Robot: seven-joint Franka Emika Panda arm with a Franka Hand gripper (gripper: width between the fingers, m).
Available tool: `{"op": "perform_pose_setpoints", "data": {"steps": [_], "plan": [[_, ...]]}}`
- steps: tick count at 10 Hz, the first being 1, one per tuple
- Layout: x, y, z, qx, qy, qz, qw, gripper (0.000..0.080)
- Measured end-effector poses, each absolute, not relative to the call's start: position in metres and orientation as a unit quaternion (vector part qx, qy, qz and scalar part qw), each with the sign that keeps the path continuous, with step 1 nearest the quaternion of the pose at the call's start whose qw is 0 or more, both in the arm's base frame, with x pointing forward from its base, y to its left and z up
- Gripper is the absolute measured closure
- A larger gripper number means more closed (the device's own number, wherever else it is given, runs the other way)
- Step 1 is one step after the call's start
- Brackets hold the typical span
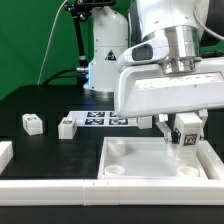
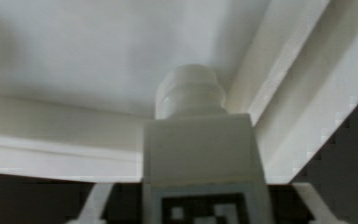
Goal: Assemble one leg
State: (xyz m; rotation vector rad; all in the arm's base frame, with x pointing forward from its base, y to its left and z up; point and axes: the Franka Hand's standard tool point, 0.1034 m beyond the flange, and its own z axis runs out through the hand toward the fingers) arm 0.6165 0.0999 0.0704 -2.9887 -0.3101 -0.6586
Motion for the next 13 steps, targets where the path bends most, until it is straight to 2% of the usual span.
{"op": "perform_pose_setpoints", "data": {"steps": [6, 13], "plan": [[0.621, 0.099, 0.08, -0.972, -0.104, -0.209, 0.034, 0.0511], [0.637, 0.096, 0.074, -0.963, -0.125, -0.236, 0.025, 0.0511]]}}
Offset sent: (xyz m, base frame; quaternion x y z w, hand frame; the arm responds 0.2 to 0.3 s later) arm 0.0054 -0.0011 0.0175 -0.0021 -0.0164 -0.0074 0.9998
